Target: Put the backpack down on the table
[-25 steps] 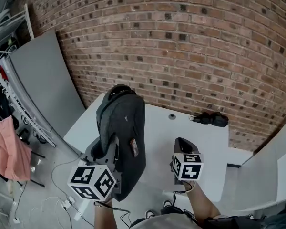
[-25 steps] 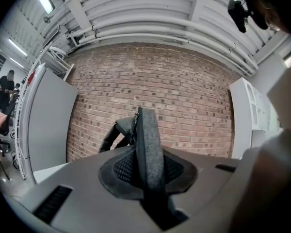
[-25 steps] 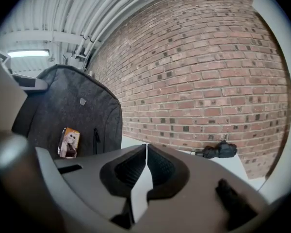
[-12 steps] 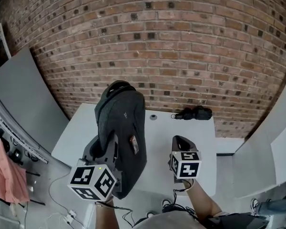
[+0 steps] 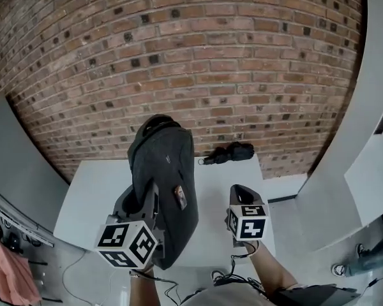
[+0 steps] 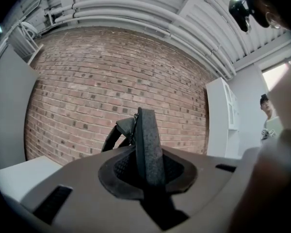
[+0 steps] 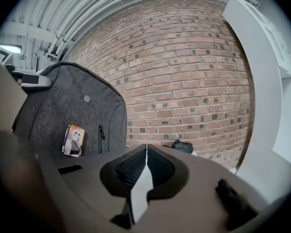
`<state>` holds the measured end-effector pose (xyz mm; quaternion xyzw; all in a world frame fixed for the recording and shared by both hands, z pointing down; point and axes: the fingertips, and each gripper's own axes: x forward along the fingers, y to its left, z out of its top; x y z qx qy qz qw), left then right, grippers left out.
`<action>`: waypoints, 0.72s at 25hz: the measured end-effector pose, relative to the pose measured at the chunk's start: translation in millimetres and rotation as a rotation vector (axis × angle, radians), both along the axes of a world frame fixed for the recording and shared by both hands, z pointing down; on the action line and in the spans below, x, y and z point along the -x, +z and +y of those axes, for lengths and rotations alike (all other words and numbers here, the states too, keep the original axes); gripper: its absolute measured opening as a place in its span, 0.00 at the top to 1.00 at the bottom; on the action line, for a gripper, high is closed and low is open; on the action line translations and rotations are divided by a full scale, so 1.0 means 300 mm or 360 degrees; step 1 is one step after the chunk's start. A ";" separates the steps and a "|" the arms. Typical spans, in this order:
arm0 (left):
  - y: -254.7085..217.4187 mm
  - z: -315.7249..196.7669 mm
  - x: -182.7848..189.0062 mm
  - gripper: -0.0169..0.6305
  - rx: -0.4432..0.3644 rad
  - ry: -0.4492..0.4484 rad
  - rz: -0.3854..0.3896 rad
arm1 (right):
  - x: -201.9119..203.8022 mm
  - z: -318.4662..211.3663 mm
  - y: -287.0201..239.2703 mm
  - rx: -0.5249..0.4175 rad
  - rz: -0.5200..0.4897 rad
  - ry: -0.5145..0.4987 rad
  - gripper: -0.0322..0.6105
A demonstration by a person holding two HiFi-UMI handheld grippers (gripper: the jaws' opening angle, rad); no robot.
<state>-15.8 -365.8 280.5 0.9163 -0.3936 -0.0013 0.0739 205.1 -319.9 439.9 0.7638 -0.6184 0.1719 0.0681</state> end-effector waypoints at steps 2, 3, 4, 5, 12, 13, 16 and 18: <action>0.010 -0.008 -0.065 0.84 0.0013 0.0050 -0.0006 | -0.056 0.025 0.002 0.0007 0.0010 0.0054 0.90; 0.016 -0.011 -0.097 0.84 0.0019 0.0070 -0.0006 | -0.086 0.040 0.004 0.0012 0.0014 0.0082 0.90; 0.021 -0.013 -0.126 0.84 0.0024 0.0086 -0.0002 | -0.115 0.054 0.008 0.0018 0.0015 0.0109 0.90; 0.026 -0.015 -0.154 0.84 0.0029 0.0101 0.0003 | -0.144 0.069 0.013 0.0025 0.0014 0.0136 0.90; 0.063 -0.030 -0.332 0.85 0.0064 0.0222 0.0044 | -0.293 0.147 0.052 0.0059 -0.0015 0.0289 0.90; 0.067 -0.029 -0.357 0.85 0.0064 0.0241 0.0041 | -0.307 0.153 0.057 0.0061 -0.0020 0.0303 0.90; 0.076 -0.024 -0.430 0.85 0.0047 0.0299 0.0025 | -0.349 0.169 0.076 0.0065 -0.0037 0.0341 0.90; 0.076 -0.020 -0.473 0.85 0.0031 0.0339 0.0017 | -0.379 0.181 0.091 0.0066 -0.0052 0.0371 0.90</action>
